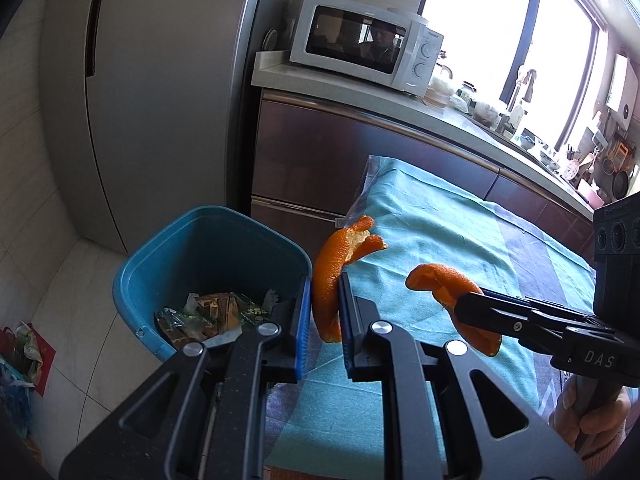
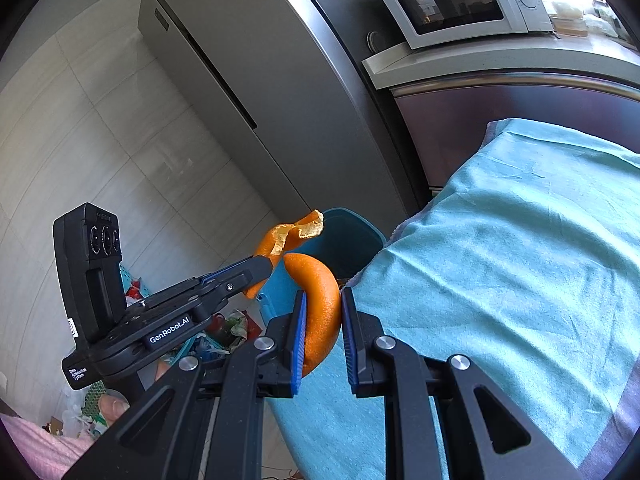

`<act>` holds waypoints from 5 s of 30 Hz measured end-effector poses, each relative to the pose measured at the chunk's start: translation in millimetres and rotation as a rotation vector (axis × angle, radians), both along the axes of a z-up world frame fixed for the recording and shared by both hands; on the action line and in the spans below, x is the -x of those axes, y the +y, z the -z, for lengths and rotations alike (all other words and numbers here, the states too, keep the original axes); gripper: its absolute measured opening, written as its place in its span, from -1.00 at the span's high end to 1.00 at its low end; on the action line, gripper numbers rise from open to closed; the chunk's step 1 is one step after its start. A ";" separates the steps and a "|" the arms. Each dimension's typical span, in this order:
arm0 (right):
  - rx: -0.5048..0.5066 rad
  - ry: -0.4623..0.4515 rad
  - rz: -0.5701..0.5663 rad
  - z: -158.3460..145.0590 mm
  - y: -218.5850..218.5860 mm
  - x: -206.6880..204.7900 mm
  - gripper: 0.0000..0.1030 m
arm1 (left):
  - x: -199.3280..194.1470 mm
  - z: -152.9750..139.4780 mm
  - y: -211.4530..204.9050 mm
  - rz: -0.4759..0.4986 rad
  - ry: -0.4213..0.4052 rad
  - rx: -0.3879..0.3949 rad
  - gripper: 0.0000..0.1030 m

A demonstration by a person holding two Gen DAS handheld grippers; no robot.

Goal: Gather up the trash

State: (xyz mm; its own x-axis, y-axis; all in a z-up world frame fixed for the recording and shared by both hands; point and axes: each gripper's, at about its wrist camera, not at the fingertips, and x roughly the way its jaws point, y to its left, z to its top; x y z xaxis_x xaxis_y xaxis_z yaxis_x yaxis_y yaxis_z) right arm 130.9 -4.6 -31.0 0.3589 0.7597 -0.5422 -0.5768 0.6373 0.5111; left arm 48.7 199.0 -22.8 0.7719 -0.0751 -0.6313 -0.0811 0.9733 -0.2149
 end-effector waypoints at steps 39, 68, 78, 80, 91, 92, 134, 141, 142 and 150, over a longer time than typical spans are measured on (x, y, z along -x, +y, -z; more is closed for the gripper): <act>0.026 0.062 -0.079 13.2 50.7 -30.9 0.70 | -12.8 18.8 43.1 -0.110 0.042 -0.003 0.73; 0.178 0.129 -0.098 36.4 124.2 -62.4 0.69 | -48.4 69.2 80.7 -0.197 0.145 -0.006 0.72; 0.228 0.133 -0.087 34.1 145.6 -61.9 0.60 | -57.9 86.9 91.0 -0.205 0.175 0.029 0.65; 0.232 0.131 -0.083 33.1 147.2 -61.3 0.59 | -58.2 88.1 92.5 -0.205 0.172 0.039 0.65; 0.190 0.126 -0.066 31.3 127.1 -57.0 0.44 | -44.4 77.1 93.0 -0.202 0.119 0.045 0.17; 0.185 0.122 -0.060 30.3 123.5 -55.9 0.37 | -42.3 74.8 91.7 -0.198 0.111 0.041 0.12; 0.221 -0.460 0.675 -27.1 -152.2 127.5 -0.87 | 58.0 -13.7 -133.5 0.045 -0.366 -0.188 -0.89; 0.237 -0.502 0.750 -28.8 -169.9 148.9 -0.87 | 64.2 -15.0 -159.5 0.070 -0.402 -0.210 -0.89; 0.242 -0.508 0.758 -29.3 -170.7 150.1 -0.87 | 65.8 -15.2 -162.3 0.072 -0.408 -0.213 -0.89; 0.248 -0.530 0.822 -30.3 -185.5 162.7 -0.87 | 77.4 -16.9 -177.3 0.098 -0.448 -0.206 -0.89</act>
